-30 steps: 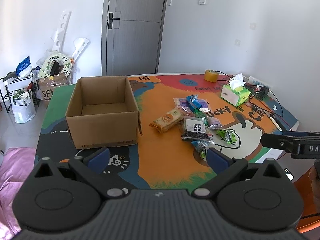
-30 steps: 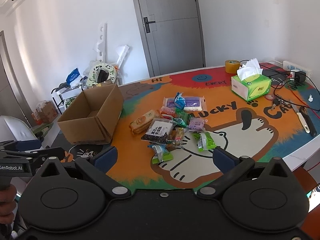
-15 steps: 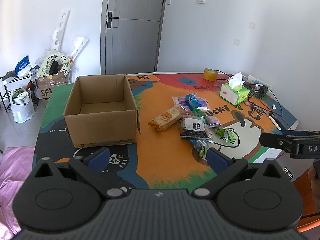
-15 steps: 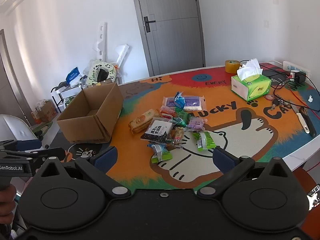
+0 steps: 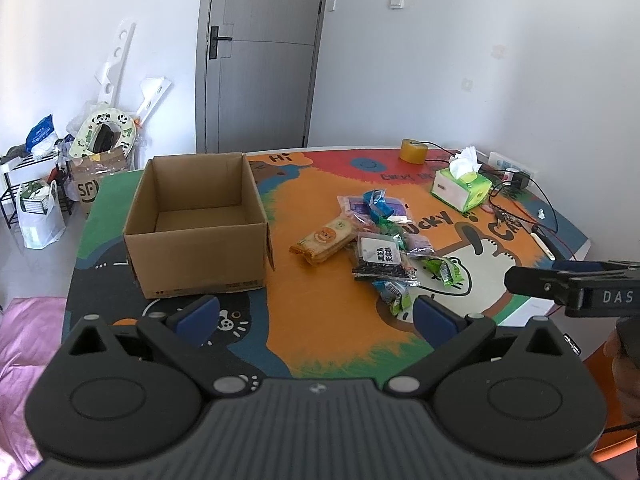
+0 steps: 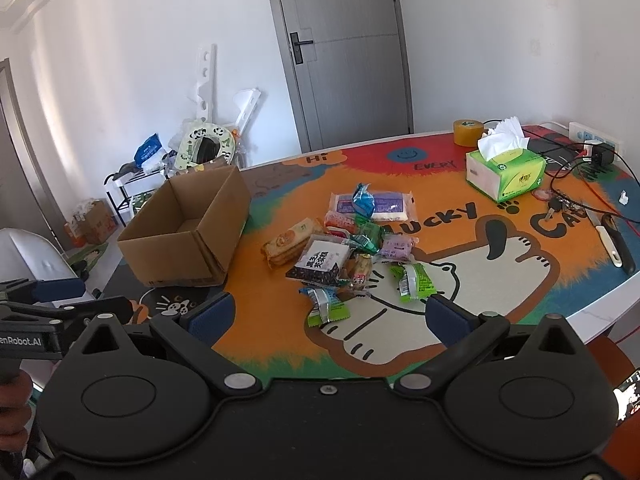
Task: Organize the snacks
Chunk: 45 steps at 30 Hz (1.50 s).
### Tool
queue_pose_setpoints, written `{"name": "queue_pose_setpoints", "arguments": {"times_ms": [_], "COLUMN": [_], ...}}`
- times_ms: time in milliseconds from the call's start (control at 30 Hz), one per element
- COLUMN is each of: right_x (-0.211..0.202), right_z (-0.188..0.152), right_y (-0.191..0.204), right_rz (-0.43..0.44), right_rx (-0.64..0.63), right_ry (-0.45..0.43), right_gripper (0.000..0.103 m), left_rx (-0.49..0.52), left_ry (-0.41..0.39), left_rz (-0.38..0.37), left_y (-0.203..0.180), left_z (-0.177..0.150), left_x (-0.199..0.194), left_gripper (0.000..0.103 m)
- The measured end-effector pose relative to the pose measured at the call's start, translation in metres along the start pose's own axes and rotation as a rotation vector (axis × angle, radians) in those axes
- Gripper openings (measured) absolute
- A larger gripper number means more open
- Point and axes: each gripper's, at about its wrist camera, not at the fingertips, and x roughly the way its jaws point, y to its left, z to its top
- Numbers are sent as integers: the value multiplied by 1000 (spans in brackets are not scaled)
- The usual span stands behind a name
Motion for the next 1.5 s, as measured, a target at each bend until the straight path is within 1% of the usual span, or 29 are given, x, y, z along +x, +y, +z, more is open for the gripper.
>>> {"name": "queue_pose_setpoints", "arguments": {"times_ms": [333,500,700,867,933,1200,1367,1433,1500], "right_x": [1,9,28,42,46,62,69,71,74], "right_z": [-1,-5,-12,-18,-19,-23,-25,-26,-27], "right_y": [-4,-6,-15,-26,-31,-56,-69,-74,-80], "right_rz": [-4,2,11,-24,-22,-36,-49,-56,-56], "right_rx": [11,12,41,31,29,73,85,85,92], "right_ry": [1,1,19,18,27,14,-4,-14,-19], "right_gripper": [103,103,103,103,103,103,102,102,97], "left_rx": [-2,-7,-23,-34,-37,-46,-46,-49,-42], "left_ry": [1,11,23,34,37,31,57,58,53], "left_rz": [-4,-11,-13,-20,-31,-53,-67,-82,-88], "left_y": [0,0,-1,-3,-4,-12,-20,-22,-26], "left_z": [-1,-3,-4,-5,-5,-1,-2,-3,-3], "left_x": [0,8,26,46,54,79,99,105,110], "left_gripper": [102,102,102,102,102,101,100,100,100]}}
